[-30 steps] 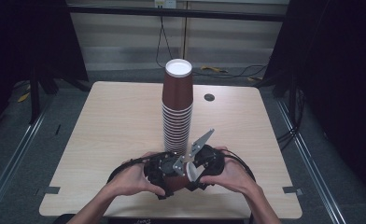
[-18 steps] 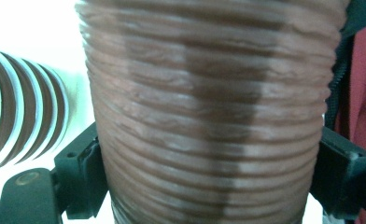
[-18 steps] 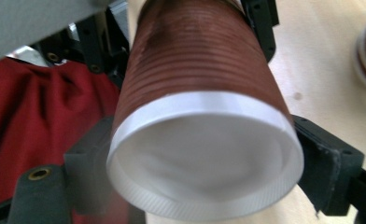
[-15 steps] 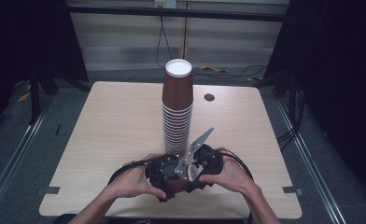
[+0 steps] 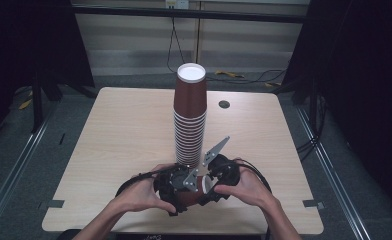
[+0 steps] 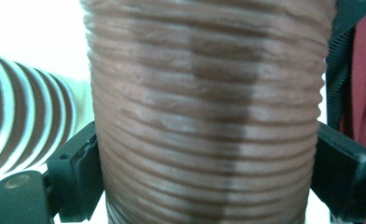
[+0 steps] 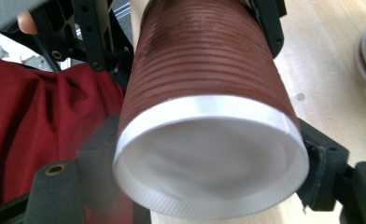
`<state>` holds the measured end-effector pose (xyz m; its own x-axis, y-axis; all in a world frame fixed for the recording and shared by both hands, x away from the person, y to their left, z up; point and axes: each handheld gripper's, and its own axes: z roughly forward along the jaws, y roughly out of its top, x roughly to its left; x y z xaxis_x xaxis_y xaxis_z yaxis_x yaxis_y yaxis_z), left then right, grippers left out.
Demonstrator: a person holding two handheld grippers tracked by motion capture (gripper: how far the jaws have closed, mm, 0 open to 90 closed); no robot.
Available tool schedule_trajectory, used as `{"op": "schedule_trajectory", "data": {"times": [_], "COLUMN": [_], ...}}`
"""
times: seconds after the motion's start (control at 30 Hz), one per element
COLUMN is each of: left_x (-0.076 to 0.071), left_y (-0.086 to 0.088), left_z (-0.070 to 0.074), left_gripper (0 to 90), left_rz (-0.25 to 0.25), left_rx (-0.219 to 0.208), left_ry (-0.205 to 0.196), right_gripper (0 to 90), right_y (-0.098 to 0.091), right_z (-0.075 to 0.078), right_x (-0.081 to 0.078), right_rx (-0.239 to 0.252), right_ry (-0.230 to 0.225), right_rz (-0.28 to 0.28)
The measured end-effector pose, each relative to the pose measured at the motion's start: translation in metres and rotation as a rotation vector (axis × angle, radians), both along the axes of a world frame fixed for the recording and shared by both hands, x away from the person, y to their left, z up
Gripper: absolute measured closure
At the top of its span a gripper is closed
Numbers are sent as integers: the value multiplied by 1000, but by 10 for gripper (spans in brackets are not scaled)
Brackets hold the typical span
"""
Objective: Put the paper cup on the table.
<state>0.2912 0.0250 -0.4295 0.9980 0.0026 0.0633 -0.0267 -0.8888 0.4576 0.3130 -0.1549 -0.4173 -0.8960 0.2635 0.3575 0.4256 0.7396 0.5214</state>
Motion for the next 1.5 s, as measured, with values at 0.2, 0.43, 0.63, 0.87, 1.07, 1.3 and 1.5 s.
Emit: {"op": "schedule_trajectory", "data": {"times": [0.2, 0.43, 0.63, 0.87, 1.07, 1.3, 1.5], "left_x": [5, 6, 9, 11, 13, 15, 18], "left_y": [4, 8, 13, 18, 23, 26, 31], "left_z": [2, 5, 8, 13, 14, 15, 18], "left_gripper": [107, 110, 111, 113, 112, 112, 115], "left_rz": [-49, -61, -77, -65, -53, -43, -34], "left_rx": [-13, -45, -70, -130, -193, -222, -269], "left_ry": [-21, -35, -48, -46, -38, -19, 1], "right_gripper": [244, 246, 247, 248, 248, 248, 248], "right_y": [0, 0, 0, -1, -2, -3, -4], "right_z": [2, 3, 3, 6, 7, 5, 6], "right_x": [-1, -2, -1, -3, -3, -2, -2], "right_rx": [4, -12, 6, 3, 13, 23, 24], "right_ry": [-18, -18, -35, -52, -68, -62, -77], "right_rz": [-7, -12, 2, -18, -19, -20, -18]}}
